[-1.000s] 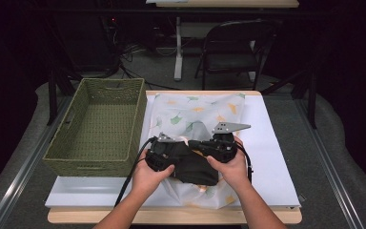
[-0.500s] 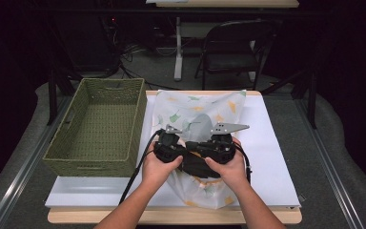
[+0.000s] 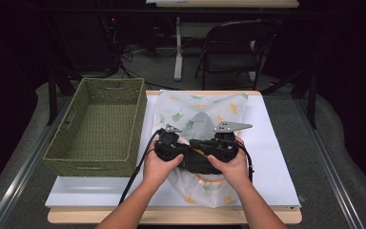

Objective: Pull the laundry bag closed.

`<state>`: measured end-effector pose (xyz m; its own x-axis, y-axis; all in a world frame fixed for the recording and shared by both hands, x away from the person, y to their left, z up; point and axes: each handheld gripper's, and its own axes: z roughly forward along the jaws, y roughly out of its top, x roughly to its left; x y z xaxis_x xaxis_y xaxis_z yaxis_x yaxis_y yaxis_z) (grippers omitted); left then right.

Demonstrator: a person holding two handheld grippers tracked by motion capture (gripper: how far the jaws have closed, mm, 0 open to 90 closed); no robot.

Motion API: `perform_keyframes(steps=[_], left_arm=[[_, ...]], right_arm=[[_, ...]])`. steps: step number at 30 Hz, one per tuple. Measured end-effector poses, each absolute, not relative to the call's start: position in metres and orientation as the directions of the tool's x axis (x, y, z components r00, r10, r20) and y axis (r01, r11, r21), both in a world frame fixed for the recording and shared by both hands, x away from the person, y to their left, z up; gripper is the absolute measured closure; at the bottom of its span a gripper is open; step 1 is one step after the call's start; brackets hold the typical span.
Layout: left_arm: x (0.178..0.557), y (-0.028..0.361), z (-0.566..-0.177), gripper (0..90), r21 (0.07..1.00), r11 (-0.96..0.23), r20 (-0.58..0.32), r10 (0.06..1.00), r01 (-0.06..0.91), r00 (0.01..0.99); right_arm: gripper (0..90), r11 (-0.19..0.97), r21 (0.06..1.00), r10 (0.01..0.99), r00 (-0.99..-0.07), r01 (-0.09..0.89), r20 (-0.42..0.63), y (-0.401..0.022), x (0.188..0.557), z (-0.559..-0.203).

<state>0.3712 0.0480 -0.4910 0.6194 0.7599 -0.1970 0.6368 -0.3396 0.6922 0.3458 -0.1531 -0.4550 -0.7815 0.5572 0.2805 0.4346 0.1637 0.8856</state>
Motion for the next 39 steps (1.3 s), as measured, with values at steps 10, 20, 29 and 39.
perform_keyframes(steps=[10, 20, 29, 39], left_arm=[[0.357, 0.06, -0.487, 50.2, 0.693, -0.353, -0.201, 0.743, 0.629, 0.638], [0.342, 0.07, -0.484, 35.6, 0.675, -0.372, -0.206, 0.735, 0.637, 0.647], [0.341, 0.077, -0.5, 35.4, 0.649, -0.37, -0.244, 0.726, 0.665, 0.642], [0.344, 0.079, -0.504, 54.2, 0.632, -0.386, -0.231, 0.734, 0.672, 0.638]], right_arm=[[90.0, 0.169, 0.885, 0.564, -0.779, 0.434, 0.274, -0.153, 0.346, -0.456], [90.0, 0.164, 0.881, 0.571, -0.771, 0.443, 0.282, -0.156, 0.349, -0.458], [90.0, 0.171, 0.88, 0.573, -0.771, 0.443, 0.277, -0.154, 0.348, -0.459], [90.0, 0.173, 0.881, 0.57, -0.774, 0.44, 0.275, -0.153, 0.348, -0.459]])
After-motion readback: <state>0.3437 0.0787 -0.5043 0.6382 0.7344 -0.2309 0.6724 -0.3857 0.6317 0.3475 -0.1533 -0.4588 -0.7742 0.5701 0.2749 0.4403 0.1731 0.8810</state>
